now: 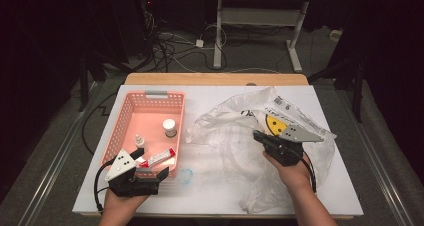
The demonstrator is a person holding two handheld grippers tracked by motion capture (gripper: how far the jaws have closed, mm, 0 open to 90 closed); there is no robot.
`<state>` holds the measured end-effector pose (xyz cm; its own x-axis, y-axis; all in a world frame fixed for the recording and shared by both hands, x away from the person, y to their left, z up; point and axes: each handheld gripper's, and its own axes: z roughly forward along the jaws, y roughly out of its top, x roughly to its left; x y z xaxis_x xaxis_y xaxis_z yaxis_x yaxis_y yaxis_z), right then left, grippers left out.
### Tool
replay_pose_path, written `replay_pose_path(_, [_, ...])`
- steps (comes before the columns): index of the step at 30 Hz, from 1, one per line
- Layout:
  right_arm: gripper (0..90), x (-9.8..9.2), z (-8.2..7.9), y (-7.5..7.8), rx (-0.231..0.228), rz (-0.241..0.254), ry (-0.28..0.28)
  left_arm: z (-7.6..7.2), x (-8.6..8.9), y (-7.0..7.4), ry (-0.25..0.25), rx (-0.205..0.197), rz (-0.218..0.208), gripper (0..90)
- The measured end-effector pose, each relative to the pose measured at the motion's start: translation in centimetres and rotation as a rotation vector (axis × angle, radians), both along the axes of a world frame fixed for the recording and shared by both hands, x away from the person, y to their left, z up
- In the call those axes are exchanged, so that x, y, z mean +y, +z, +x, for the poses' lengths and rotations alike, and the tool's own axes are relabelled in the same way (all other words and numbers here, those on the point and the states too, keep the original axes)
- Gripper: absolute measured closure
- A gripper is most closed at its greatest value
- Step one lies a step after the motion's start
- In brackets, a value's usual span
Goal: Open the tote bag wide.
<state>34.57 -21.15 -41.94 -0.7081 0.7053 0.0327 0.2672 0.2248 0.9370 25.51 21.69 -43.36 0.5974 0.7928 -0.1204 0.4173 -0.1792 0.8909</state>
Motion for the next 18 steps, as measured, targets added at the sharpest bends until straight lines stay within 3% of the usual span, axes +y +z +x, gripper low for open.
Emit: replay_pose_path(18, [90.0,-0.9,-0.6,2.5,-0.093,0.021,-0.025,-0.1,0.0,0.1,0.003,0.002,0.002,0.0])
